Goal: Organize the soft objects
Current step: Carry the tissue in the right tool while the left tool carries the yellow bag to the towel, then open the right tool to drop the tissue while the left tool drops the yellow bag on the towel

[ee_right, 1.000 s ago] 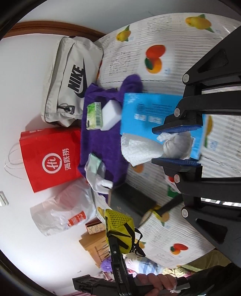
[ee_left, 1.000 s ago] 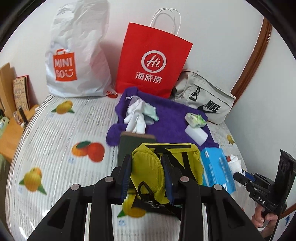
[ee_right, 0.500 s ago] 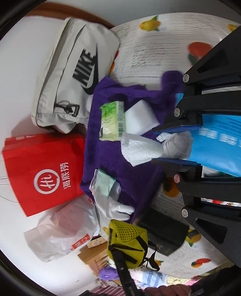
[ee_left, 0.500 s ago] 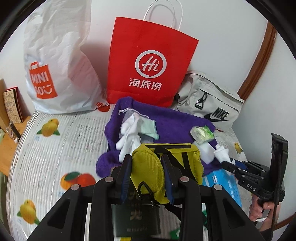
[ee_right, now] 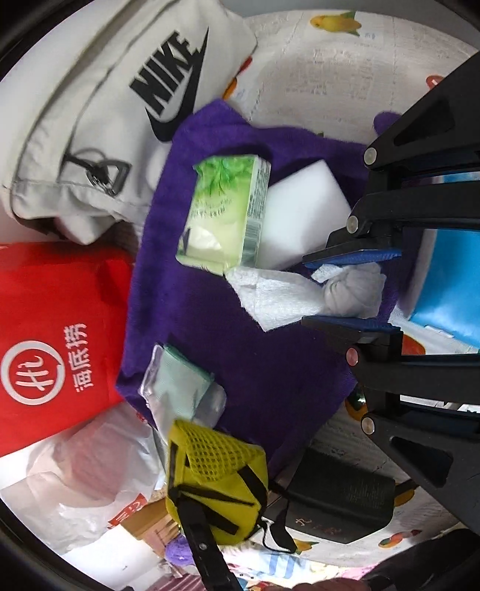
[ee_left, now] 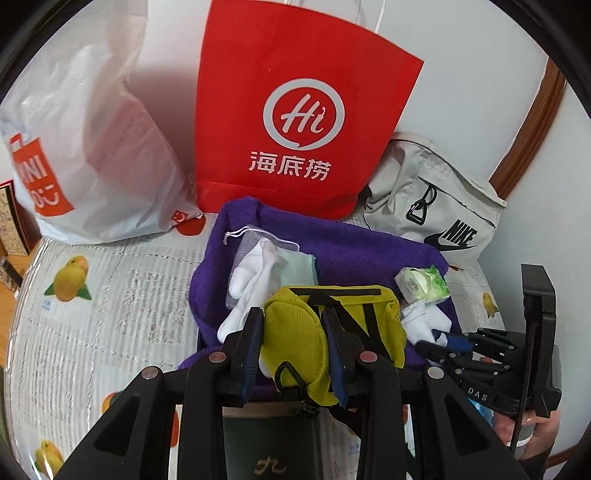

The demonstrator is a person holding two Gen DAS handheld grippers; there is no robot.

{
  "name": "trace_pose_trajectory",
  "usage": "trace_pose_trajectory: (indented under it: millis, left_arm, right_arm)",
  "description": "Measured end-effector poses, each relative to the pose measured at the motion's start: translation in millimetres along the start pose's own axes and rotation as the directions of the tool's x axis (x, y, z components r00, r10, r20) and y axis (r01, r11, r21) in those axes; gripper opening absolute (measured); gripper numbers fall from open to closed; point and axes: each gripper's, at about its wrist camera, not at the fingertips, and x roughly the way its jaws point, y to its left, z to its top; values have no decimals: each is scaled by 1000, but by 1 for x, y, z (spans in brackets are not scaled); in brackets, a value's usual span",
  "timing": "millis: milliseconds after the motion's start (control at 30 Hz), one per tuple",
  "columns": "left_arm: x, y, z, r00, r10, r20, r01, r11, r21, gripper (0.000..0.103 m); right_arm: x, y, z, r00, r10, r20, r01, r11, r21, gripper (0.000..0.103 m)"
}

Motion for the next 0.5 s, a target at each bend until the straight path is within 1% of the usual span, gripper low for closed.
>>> trace_pose_trajectory:
  millis: [133, 200, 267, 333, 367, 400, 467, 500]
  left_arm:
    - [17, -2, 6, 1000, 19, -25, -19, 1000, 10, 30]
    - [26, -5, 7, 999, 30, -39, -29, 999, 17, 30]
    - [38, -8, 10, 997, 39, -61, -38, 999, 24, 30]
    - [44, -10, 12, 997, 38, -72, -36, 999, 32, 30]
    - [48, -11, 13, 996, 40, -77, -37, 999, 37, 30]
    - [52, -13, 15, 996, 43, -82, -40, 998, 39, 30]
    - [58, -15, 16, 995, 40, -87, -36, 998, 45, 30]
    - [62, -16, 16, 995, 46, -91, -41, 998, 53, 30]
  right_arm:
    - [10, 2, 3, 1000, 0, -29, 0, 1000, -13, 25]
    - [15, 2, 4, 999, 3, -44, -4, 1000, -14, 28]
    - [14, 2, 5, 999, -6, -31, 5, 1000, -28, 30]
    - [13, 3, 6, 1000, -7, -19, 6, 999, -42, 39]
    - [11, 3, 6, 1000, -1, -15, 0, 999, -46, 46]
    - [9, 3, 5, 1000, 9, -6, -9, 999, -48, 50]
    - [5, 4, 5, 1000, 16, 5, -16, 998, -54, 54]
    - [3, 4, 4, 1000, 13, 10, -12, 998, -58, 54]
